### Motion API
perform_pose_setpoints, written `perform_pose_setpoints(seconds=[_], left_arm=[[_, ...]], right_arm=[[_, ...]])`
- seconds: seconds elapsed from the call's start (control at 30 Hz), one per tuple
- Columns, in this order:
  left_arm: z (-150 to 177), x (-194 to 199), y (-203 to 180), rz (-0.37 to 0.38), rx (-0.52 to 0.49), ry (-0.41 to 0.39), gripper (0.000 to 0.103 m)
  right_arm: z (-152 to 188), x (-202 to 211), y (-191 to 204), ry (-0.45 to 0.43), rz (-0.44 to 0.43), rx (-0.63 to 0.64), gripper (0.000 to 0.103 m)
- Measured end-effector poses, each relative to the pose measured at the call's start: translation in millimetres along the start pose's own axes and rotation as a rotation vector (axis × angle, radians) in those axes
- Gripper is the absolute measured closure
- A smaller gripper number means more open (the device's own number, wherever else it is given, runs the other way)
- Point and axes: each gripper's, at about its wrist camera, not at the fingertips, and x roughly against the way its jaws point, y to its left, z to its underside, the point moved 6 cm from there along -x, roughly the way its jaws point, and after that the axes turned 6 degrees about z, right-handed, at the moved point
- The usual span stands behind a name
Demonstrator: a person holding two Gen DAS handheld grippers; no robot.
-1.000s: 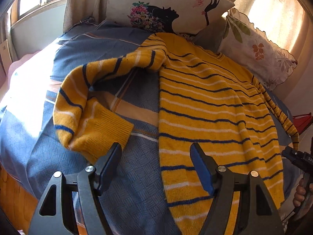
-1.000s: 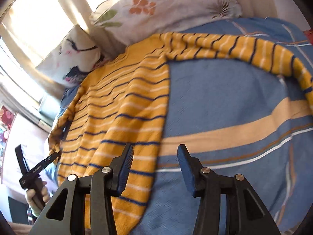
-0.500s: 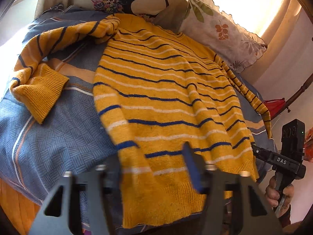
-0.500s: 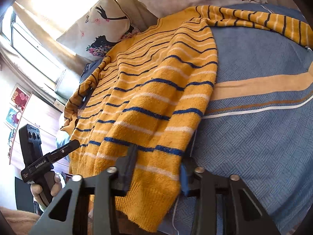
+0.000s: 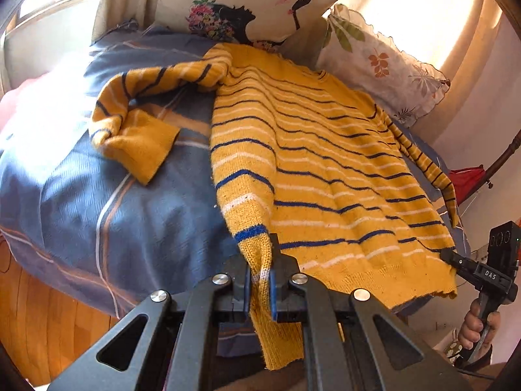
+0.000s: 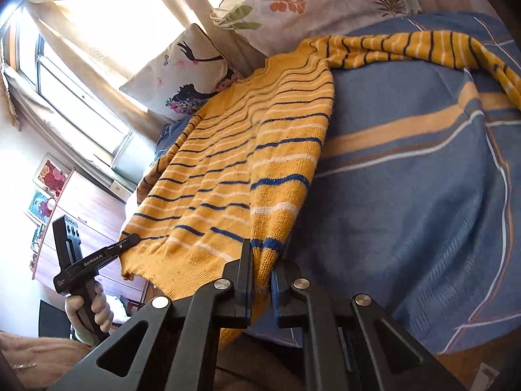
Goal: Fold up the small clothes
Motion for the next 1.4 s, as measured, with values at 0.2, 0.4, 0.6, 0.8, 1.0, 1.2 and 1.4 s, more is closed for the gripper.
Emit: perform_pose_setpoints(seconds=[0.2, 0.4, 0.6, 0.8, 1.0, 1.2, 1.4], left_arm=[[8.3, 2.3, 21.4, 0.030, 0.043, 0.018, 0.089], [-20.9, 43.0, 18.2, -0.059, -0.053, -0.167, 0.050], [-51.3, 41.7, -7.8, -0.022, -0.101, -0.234, 0.046], [-71.0, 11.2, -44.1, 0.038, -0.155, -0.221, 0.043], [-82.8, -15.6, -69.6, 0.075, -0.189, -0.193, 0.043], [-95.4, -21.3, -77.7, 0.067, -0.220, -0.194, 0.043], [-101.0, -38.7, -73.6, 0.112, -0.161, -0.159, 0.043]], right_arm=[[7.0, -7.7, -6.3, 0.015, 0.089, 0.051, 0.089], [-55.8, 34.7, -34.5, -0.220, 0.249, -0.003, 0.053], [-98.9, 56.1, -104.1, -0.332, 0.602, -0.107, 0.052], [-116.5, 74.2, -138.0, -0.393, 0.933, 0.053, 0.052], [-135.2, 35.4, -179.3, -0.209, 0.997, 0.206, 0.098], [-203.9, 106.5, -161.7, -0.338, 0.768, 0.073, 0.099], [-275.8, 176.6, -183.0, -0.472, 0.776, -0.113, 0.096]])
